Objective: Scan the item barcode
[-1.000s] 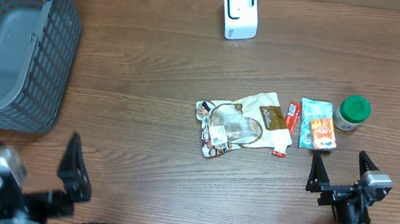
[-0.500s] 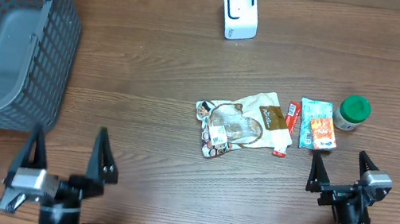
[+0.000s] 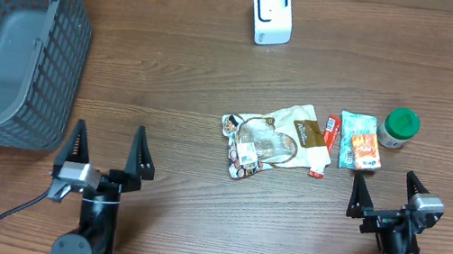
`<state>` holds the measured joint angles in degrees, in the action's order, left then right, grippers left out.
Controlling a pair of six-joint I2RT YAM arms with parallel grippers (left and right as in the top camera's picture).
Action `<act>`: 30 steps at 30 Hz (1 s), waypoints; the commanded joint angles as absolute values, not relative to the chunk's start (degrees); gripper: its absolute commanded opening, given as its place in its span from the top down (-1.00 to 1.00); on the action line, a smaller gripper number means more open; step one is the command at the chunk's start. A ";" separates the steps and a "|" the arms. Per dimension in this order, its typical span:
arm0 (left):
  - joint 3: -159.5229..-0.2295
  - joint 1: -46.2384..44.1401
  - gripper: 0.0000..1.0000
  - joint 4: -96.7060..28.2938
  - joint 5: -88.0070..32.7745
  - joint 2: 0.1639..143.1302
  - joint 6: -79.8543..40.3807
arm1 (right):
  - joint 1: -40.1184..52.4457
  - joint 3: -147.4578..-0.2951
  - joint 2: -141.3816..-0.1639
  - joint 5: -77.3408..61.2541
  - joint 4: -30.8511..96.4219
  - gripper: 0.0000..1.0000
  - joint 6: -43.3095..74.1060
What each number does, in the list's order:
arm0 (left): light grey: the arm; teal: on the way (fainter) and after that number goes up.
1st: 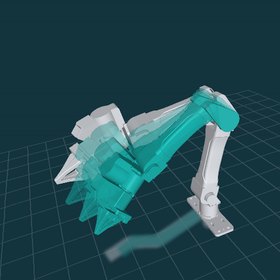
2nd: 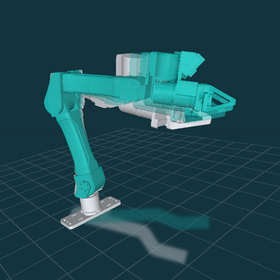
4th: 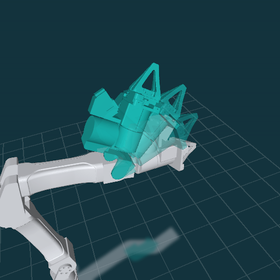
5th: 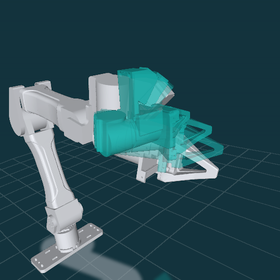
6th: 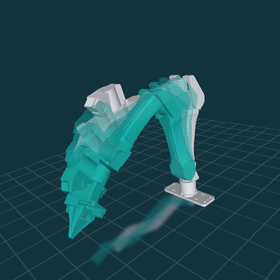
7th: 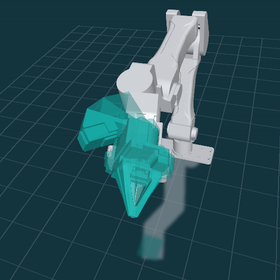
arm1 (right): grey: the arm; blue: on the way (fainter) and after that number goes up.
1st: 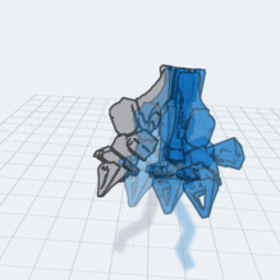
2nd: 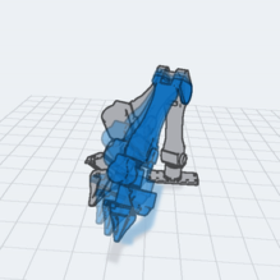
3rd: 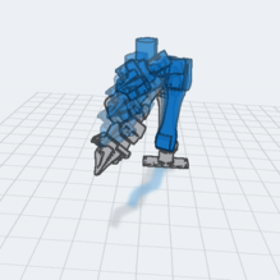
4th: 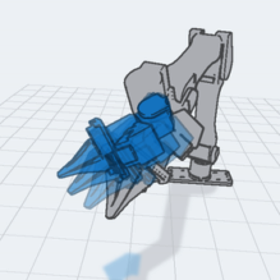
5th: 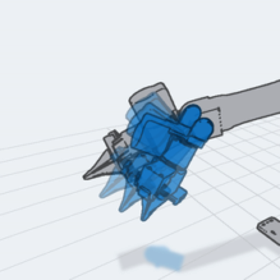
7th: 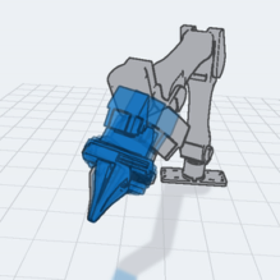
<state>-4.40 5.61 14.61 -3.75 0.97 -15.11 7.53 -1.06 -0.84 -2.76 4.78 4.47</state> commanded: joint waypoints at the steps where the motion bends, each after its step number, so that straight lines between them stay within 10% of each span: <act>1: -1.54 5.21 -0.99 14.81 -4.54 0.23 -15.92 | 7.27 -0.47 -0.27 -3.11 4.60 -1.00 4.73; 30: -0.27 5.21 -0.99 -4.16 -4.05 0.30 -14.81 | 7.27 -0.47 -0.27 -3.11 4.60 -1.00 4.73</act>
